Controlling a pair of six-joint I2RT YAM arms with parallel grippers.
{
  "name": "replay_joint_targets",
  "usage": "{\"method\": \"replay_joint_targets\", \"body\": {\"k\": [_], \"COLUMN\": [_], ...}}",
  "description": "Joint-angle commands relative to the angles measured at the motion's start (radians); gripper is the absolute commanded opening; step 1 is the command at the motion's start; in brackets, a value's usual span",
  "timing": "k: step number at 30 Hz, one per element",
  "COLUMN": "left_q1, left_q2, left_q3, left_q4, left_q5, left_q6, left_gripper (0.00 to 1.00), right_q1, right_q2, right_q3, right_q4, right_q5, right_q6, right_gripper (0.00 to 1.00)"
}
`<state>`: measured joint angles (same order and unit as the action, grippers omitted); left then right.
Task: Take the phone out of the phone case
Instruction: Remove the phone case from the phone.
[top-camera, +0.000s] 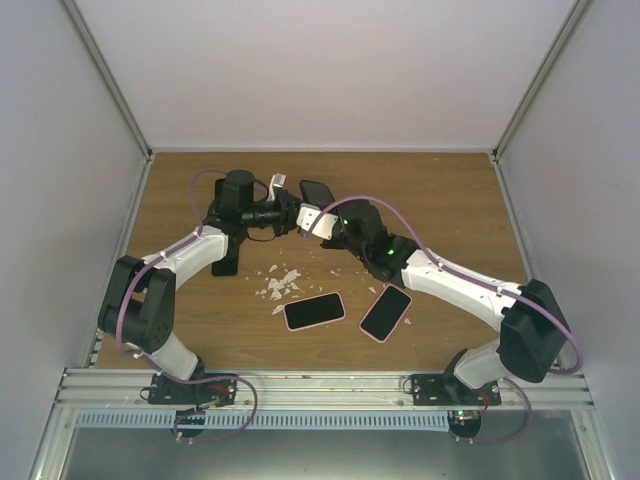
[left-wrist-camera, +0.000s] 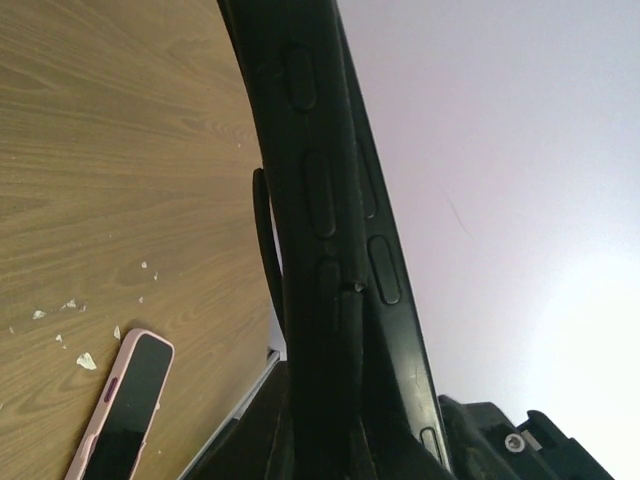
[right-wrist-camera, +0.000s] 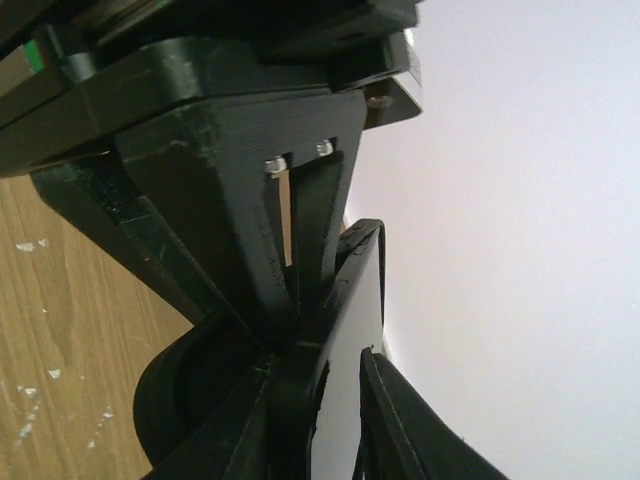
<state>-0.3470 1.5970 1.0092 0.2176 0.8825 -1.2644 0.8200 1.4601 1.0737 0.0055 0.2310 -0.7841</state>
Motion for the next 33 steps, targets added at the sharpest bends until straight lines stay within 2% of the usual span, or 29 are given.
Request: {"method": "replay_joint_targets", "body": {"k": [1, 6, 12, 27, 33], "left_q1": [-0.029, -0.022, -0.010, 0.061, 0.088], "left_q2": [-0.025, -0.020, -0.009, 0.002, 0.023], "left_q3": [-0.001, 0.007, 0.042, 0.034, 0.077], "left_q4": [0.078, 0.021, -0.098, -0.252, -0.314], "left_q5": [0.160, 0.121, 0.023, -0.173, -0.222], "left_q6": [0.034, 0.077, 0.193, 0.370, 0.549], "left_gripper": [0.00, 0.00, 0.00, 0.00, 0.00], "right_q1": [-0.022, -0.022, -0.024, -0.058, -0.078], "right_q2": [0.020, -0.008, -0.044, -0.069, -0.069], "right_q3": [-0.015, 0.017, 0.079, 0.226, 0.250], "right_q4": [0.071, 0.036, -0.045, -0.187, -0.217], "right_q5": [0.113, 0.104, 0.055, -0.022, -0.036], "right_q6": [-0.028, -0.019, 0.014, 0.100, 0.121], "right_gripper": [0.17, 0.01, 0.00, 0.01, 0.00]}}
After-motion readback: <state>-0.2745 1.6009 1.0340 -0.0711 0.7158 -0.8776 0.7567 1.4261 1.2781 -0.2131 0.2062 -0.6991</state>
